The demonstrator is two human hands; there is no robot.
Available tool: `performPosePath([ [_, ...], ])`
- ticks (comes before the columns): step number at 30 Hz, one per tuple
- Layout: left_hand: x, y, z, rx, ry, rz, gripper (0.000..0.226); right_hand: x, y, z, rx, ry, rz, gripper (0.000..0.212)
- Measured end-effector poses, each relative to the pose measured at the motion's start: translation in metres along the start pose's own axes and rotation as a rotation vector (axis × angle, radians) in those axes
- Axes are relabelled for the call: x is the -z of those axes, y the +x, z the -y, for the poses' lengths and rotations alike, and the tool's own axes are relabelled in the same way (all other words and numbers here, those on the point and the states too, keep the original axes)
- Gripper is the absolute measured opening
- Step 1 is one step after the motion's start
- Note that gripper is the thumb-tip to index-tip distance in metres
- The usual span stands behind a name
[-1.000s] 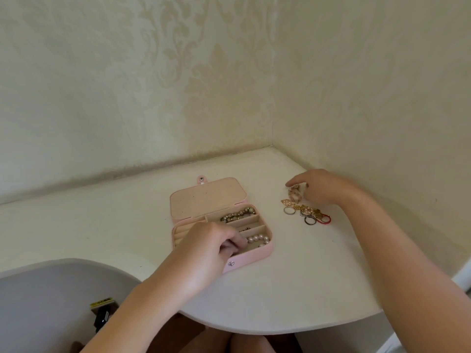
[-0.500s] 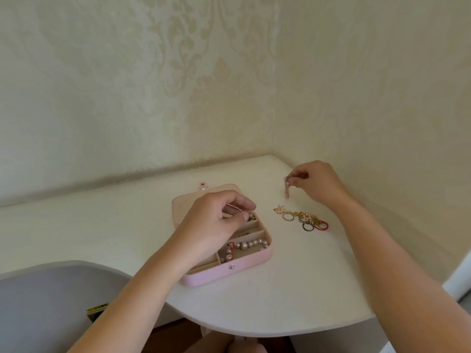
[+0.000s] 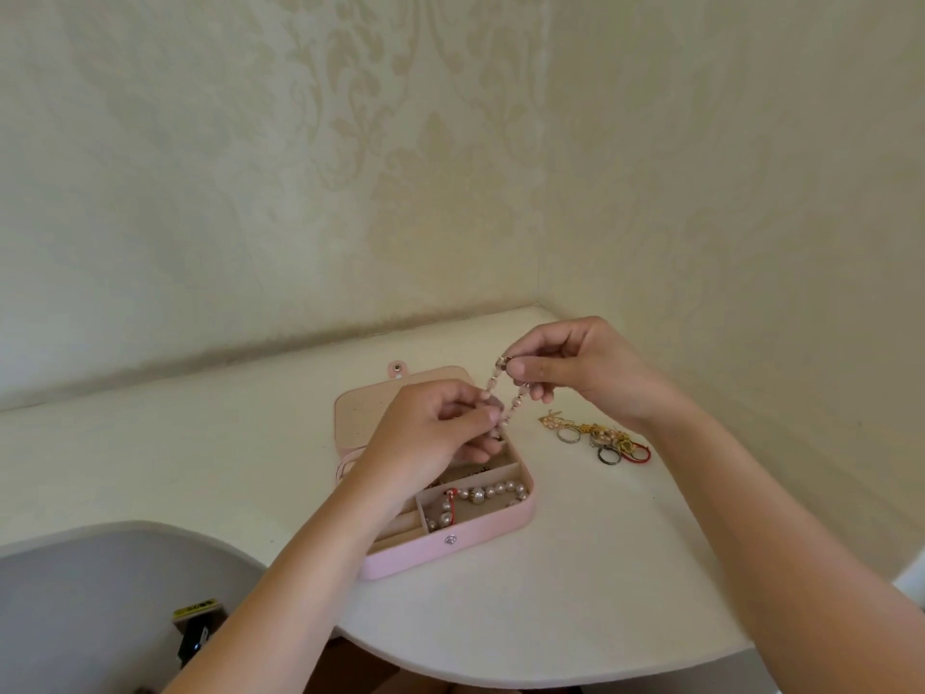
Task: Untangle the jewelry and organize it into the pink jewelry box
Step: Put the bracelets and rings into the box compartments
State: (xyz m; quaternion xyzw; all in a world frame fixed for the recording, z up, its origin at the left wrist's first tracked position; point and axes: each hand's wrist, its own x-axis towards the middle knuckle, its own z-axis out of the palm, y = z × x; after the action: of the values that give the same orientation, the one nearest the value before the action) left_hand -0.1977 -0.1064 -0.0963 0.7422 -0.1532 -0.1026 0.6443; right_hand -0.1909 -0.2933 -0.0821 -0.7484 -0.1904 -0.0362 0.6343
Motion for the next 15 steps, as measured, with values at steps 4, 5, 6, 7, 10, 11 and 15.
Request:
performPosePath([
  [4, 0.02, -0.005, 0.004, 0.039, -0.021, -0.093, 0.002, 0.001, -0.001, -0.003, -0.142, -0.181, 0.096, 0.006],
  [5, 0.023, -0.006, 0.005, 0.044, 0.007, -0.11, 0.003, -0.002, -0.002, -0.003, -0.176, -0.231, 0.13, 0.005],
  [6, 0.026, -0.007, 0.006, 0.045, 0.055, -0.12, 0.004, -0.006, -0.002, -0.003, -0.197, -0.28, 0.157, 0.005],
  [7, 0.028, -0.007, 0.008, 0.044, 0.123, -0.125, 0.005, -0.009, -0.002, -0.004, -0.213, -0.327, 0.174, 0.007],
  [10, 0.031, -0.008, 0.015, 0.025, 0.422, -0.134, 0.007, -0.017, -0.002, -0.007, -0.194, -0.45, 0.168, 0.01],
  [11, 0.031, -0.009, 0.018, 0.017, 0.515, -0.131, 0.008, -0.02, -0.002, -0.008, -0.175, -0.486, 0.17, 0.01],
  [15, 0.028, -0.012, 0.023, -0.009, 0.706, -0.097, 0.006, -0.025, -0.003, -0.01, -0.134, -0.58, 0.214, 0.01],
])
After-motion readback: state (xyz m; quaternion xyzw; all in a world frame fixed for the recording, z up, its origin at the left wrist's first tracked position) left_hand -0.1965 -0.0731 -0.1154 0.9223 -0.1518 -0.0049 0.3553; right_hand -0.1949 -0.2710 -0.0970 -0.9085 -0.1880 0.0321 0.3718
